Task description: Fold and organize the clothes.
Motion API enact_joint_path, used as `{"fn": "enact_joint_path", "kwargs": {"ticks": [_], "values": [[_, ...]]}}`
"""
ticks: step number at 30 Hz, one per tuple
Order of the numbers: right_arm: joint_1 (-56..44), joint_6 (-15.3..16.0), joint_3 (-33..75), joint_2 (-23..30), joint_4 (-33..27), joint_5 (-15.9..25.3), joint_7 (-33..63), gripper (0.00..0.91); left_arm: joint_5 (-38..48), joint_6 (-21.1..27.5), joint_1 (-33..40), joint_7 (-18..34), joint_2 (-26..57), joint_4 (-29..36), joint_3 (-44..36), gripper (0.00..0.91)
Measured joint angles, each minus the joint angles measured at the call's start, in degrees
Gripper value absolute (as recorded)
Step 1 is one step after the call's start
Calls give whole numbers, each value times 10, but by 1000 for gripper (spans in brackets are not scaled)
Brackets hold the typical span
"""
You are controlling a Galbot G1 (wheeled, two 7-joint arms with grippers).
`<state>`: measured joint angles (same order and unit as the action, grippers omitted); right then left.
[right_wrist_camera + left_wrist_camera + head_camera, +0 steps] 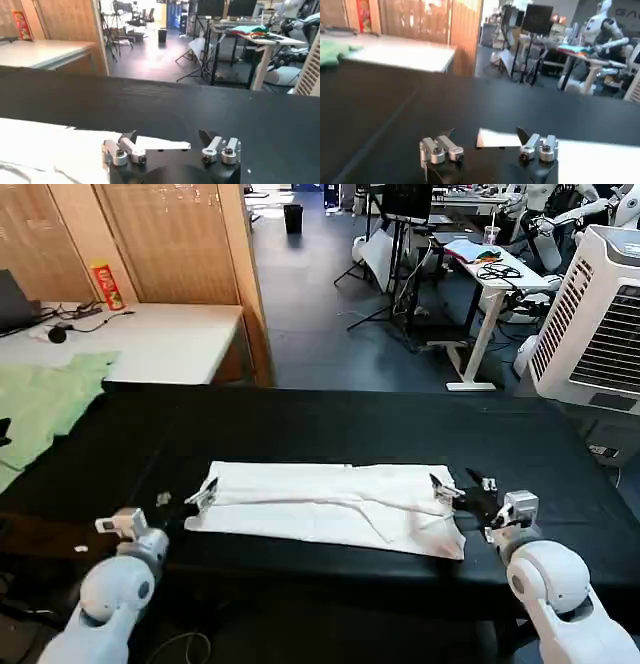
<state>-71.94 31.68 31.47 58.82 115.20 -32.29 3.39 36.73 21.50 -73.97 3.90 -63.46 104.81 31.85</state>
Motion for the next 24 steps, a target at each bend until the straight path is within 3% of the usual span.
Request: {"fn": "enact_joint_path", "kwargs": {"ticks": [4,5,6,7,10,14,18,24], "values": [[-1,0,0,3,0,1,1,878,-18,-5,-8,-4,-6,-4,-5,878],[-1,0,0,4,0,1,1,878,-28,-7,-8,-6,-7,-6,-7,790],[-1,0,-1,5,0,2,1,878,-36,-8,-8,-8,-8,-8,-9,770],[-1,0,-1,6,0,2,1,878,-46,-9,-8,-10,-9,-11,-10,605],[-1,-1,-5,8,0,4,2,878,-69,-15,-5,-14,-13,-19,-15,371],[2,-2,-8,9,-2,8,2,878,-87,-17,-5,-19,-15,-23,-19,195],[6,-2,-12,10,-2,14,2,878,-97,-14,-4,-26,-15,-22,-24,176],[6,-2,-14,13,1,18,1,878,-124,-10,0,-45,-12,-24,-29,39]]}}
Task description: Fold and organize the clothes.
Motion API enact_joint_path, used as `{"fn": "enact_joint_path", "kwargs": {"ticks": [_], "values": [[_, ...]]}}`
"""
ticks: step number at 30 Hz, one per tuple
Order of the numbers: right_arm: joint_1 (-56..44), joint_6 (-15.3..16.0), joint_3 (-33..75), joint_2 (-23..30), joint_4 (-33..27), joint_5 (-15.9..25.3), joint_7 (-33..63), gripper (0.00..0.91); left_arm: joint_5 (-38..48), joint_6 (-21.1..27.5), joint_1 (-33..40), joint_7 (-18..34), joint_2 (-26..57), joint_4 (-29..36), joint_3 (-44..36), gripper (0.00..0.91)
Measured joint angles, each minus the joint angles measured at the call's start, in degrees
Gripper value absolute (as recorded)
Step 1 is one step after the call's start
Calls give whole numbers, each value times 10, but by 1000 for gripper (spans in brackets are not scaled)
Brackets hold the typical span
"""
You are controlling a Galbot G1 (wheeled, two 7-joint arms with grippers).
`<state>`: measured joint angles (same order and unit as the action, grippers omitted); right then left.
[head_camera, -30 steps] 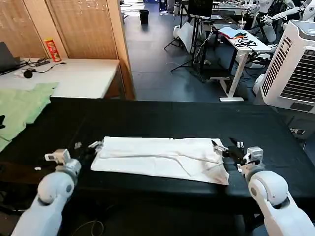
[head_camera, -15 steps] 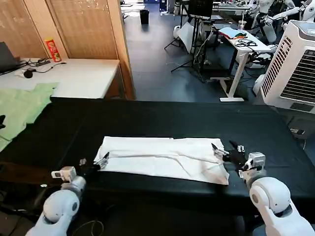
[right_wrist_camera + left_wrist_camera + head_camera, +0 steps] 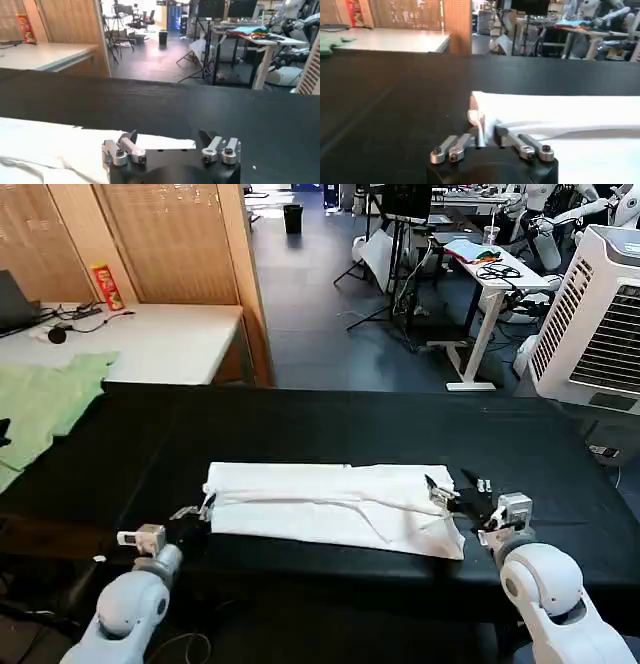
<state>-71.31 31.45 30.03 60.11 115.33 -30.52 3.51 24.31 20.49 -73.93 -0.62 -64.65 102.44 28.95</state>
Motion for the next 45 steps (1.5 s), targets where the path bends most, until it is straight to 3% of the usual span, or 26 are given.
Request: {"fn": "enact_joint_path", "kwargs": {"ticks": [1,6,16,22,26,33,45], "values": [[-1,0,1,0,1,0,0,878,-6,0,1,-3,1,0,0,0],[-7,2,11,0,10,-1,1,878,-44,-5,-1,-9,14,2,7,0],[-30,2,30,10,27,-2,2,878,-181,-100,-22,-8,115,-42,71,0],[-35,2,26,20,31,6,3,878,-187,-98,-32,-1,149,-42,92,0],[-43,2,30,22,36,11,4,878,-142,-62,-35,6,136,-14,81,0],[-61,2,48,33,47,24,6,878,12,14,-11,53,77,71,25,0],[-93,-12,80,39,46,39,20,878,140,53,37,82,-26,132,-133,0]]}}
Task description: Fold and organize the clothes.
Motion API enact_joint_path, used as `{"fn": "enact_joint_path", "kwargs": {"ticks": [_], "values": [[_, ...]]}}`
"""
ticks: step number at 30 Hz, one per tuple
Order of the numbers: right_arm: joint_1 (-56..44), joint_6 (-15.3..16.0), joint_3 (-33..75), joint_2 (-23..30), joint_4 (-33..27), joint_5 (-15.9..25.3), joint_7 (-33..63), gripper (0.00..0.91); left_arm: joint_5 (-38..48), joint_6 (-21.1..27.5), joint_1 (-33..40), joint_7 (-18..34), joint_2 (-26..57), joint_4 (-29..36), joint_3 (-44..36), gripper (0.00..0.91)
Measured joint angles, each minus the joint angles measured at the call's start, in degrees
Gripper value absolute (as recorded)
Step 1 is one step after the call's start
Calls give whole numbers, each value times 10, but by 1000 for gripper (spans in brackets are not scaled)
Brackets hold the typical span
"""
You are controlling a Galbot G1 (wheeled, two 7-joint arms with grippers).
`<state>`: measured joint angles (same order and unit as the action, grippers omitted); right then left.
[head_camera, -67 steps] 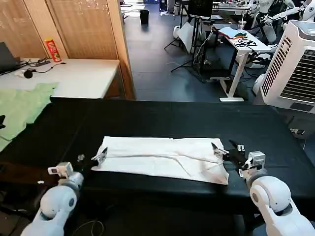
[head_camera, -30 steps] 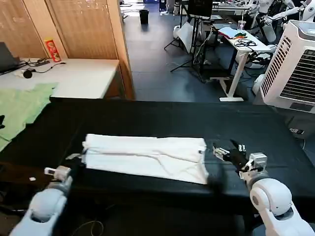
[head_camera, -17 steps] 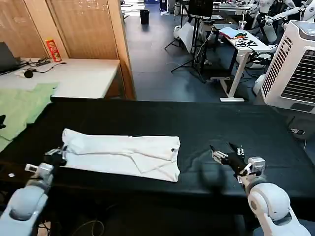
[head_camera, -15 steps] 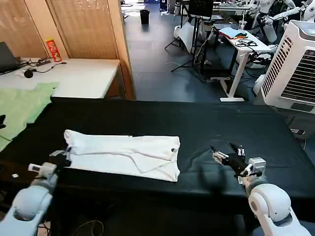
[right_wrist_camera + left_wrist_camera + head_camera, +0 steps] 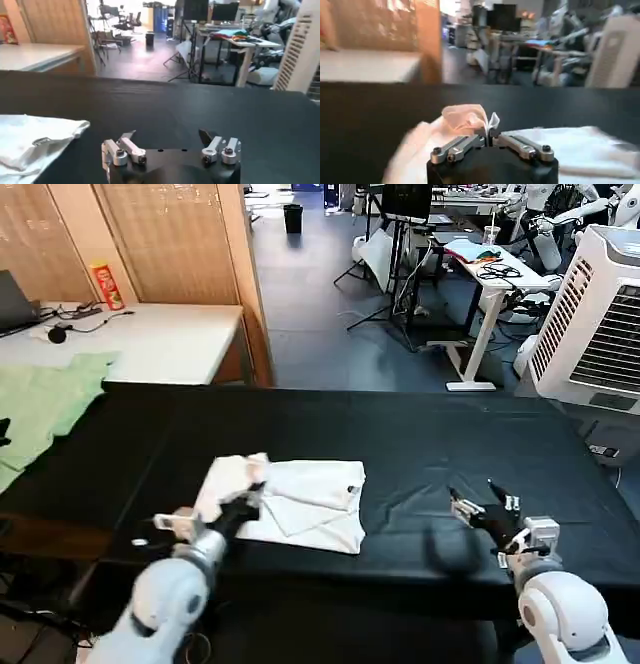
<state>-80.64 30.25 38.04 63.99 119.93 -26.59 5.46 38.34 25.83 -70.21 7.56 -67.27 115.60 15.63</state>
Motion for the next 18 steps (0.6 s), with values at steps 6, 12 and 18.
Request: {"fn": "enact_joint_path", "kwargs": {"ticks": [6,12,18], "values": [[-5,-3,-4,10,-2,17,-8,878,3,2,18,11,-46,-4,-58,0],[-4,-5,-7,14,-8,21,-10,878,-6,2,38,16,-88,-21,-92,0],[1,-7,-11,14,-11,22,-12,878,-17,3,43,16,-114,-36,-107,59]]}}
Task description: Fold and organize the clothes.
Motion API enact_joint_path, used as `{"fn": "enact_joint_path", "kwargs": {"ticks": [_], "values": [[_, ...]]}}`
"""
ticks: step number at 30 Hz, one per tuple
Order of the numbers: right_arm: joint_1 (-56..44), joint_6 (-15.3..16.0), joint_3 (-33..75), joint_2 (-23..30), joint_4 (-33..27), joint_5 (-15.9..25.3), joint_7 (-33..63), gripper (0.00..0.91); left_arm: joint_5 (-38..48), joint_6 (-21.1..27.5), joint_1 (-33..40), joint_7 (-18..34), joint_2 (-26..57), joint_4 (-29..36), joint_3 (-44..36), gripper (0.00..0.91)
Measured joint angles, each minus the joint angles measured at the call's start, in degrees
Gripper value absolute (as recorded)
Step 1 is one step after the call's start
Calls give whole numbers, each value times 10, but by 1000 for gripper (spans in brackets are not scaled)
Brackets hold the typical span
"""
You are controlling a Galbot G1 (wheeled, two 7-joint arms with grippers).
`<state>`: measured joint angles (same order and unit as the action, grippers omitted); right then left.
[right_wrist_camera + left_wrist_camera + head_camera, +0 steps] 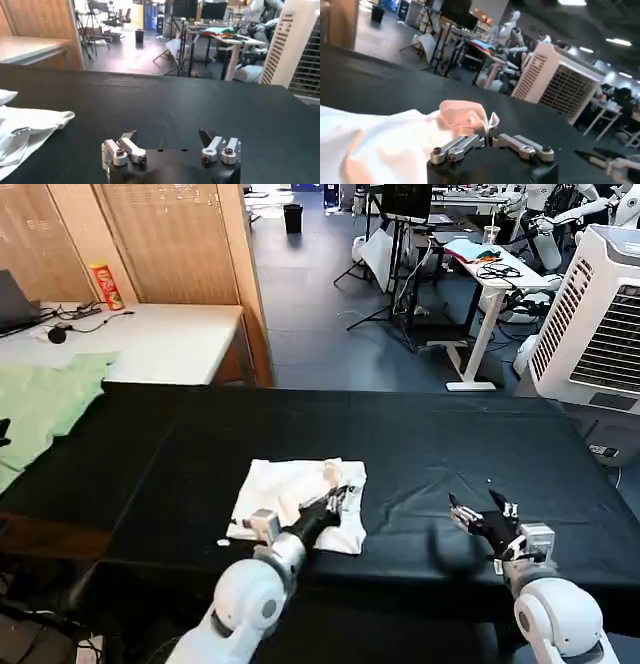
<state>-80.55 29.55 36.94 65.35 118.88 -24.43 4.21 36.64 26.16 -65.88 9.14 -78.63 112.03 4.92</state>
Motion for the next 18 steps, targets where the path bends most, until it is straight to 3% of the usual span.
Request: {"fn": "enact_joint_path", "kwargs": {"ticks": [1,2,11,15,18], "values": [[1,-1,-2,0,0,0,-2,878,-5,0,1,-1,-2,-3,-1,536],[2,-3,-3,-1,-1,0,-4,878,-12,-1,2,-2,-4,-6,-2,878],[16,-28,-25,-4,-11,0,-32,878,-33,-16,0,-13,-34,-31,-7,878],[28,-33,-47,-7,-18,-3,-49,878,10,-30,-6,-29,-43,-20,0,878],[44,-35,-75,-12,-25,-3,-63,878,-6,-34,-7,-36,-38,-3,16,878]]}}
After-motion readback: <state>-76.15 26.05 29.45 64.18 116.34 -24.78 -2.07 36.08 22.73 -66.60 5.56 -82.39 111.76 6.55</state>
